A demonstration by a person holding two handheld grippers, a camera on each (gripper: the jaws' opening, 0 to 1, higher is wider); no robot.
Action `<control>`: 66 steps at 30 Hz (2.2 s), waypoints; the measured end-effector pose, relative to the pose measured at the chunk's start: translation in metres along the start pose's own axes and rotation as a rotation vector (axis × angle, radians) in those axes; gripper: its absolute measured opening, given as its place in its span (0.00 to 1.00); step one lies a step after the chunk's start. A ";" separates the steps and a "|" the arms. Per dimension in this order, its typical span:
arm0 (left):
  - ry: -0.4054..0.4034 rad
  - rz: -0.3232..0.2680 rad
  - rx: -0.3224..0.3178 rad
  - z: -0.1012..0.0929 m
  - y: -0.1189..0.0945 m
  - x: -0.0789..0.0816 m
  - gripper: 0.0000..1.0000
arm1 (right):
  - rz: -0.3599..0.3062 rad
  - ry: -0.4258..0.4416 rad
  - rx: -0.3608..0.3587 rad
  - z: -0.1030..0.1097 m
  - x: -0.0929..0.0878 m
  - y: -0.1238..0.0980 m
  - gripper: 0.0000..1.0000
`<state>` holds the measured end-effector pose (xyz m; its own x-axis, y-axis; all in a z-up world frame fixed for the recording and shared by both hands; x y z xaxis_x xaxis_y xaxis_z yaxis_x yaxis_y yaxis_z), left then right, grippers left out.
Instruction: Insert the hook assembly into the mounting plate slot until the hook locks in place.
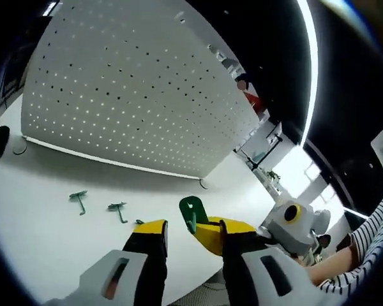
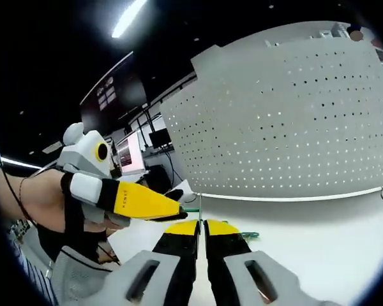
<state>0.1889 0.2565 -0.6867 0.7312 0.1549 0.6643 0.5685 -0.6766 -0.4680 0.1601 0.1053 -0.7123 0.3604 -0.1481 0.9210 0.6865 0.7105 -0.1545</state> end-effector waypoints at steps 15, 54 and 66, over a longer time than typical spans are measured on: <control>-0.151 -0.007 -0.027 -0.003 0.010 0.003 0.15 | -0.022 -0.008 -0.028 -0.003 0.003 -0.002 0.01; -0.355 -0.038 -0.054 -0.002 0.008 -0.008 0.03 | -0.025 -0.067 -0.008 0.005 0.004 -0.002 0.02; -0.188 -0.046 -0.001 -0.007 0.006 0.005 0.02 | 0.003 -0.093 -0.025 0.007 0.010 -0.010 0.15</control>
<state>0.1937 0.2483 -0.6819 0.7621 0.3171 0.5645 0.6026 -0.6662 -0.4393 0.1529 0.1017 -0.6990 0.3029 -0.0805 0.9496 0.7016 0.6932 -0.1651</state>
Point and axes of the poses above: the point that each gripper's makers call its tool centre point, and the gripper's own axes: y roughly forward along the fingers, z roughly to its left, x roughly out of its top, the point moved 10 cm from there along -y, roughly backward along the fingers, and after that the axes turned 10 degrees about x, right-handed, at the moved point
